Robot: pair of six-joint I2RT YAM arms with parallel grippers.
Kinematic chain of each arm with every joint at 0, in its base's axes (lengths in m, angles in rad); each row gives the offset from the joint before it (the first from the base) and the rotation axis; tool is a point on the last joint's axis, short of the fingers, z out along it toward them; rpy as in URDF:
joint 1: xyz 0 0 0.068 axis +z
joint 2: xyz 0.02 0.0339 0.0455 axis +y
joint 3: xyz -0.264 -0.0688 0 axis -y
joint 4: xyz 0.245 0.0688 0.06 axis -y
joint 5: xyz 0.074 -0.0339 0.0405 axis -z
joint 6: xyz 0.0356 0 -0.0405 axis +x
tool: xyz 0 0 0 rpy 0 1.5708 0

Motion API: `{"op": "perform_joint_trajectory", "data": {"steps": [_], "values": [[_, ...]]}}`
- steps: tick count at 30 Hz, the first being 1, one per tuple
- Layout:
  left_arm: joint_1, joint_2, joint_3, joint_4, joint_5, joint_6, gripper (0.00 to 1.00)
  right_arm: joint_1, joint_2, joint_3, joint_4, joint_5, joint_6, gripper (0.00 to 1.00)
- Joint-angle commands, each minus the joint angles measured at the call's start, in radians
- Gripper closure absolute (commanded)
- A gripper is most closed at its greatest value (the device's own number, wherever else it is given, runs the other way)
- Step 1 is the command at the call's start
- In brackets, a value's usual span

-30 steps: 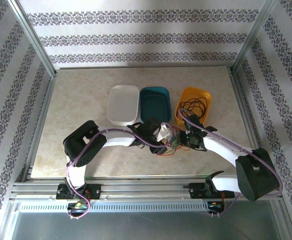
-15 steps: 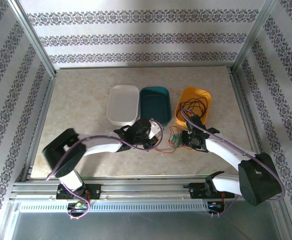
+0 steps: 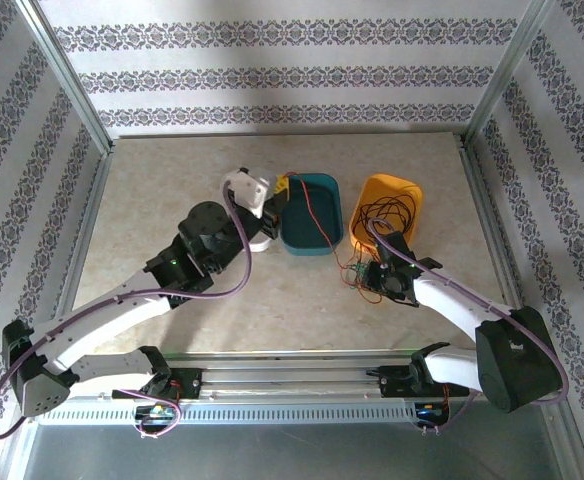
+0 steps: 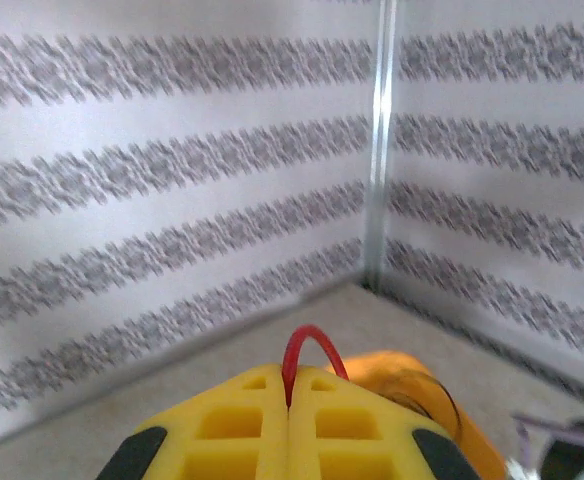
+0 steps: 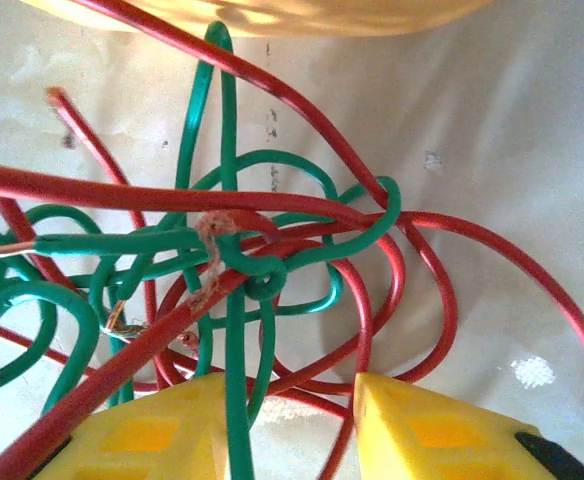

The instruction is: Untangle the cables

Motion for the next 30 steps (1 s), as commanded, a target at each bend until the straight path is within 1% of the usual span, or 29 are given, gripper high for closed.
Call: {"op": "perform_joint_trajectory", "data": {"steps": [1, 6, 9, 13, 20, 26, 28, 30], "values": [[0.027, -0.031, 0.041, 0.177, -0.113, 0.113, 0.96, -0.010, -0.012, -0.023, -0.013, 0.023, 0.013, 0.63], [0.071, -0.075, 0.062, 0.270, -0.132, 0.101, 0.97, -0.022, -0.012, -0.029, -0.016, 0.022, 0.016, 0.63], [0.092, -0.108, 0.088, 0.263, -0.090, 0.085, 0.97, -0.027, -0.013, -0.034, -0.016, 0.021, 0.021, 0.63], [0.095, -0.147, 0.121, 0.237, -0.033, 0.111, 0.97, -0.031, -0.018, -0.039, -0.013, 0.021, 0.026, 0.61], [0.095, -0.193, 0.159, 0.245, 0.001, 0.171, 0.98, -0.036, -0.050, -0.055, -0.010, 0.035, 0.033, 0.57], [0.101, -0.183, 0.204, 0.241, -0.024, 0.233, 0.99, -0.038, -0.070, -0.061, -0.010, 0.042, 0.037, 0.57], [0.116, -0.164, 0.240, 0.232, -0.060, 0.218, 1.00, -0.039, -0.078, -0.065, -0.012, 0.049, 0.040, 0.57], [0.142, -0.133, 0.298, 0.181, -0.100, 0.176, 1.00, -0.041, -0.087, -0.068, -0.012, 0.051, 0.042, 0.57]]}}
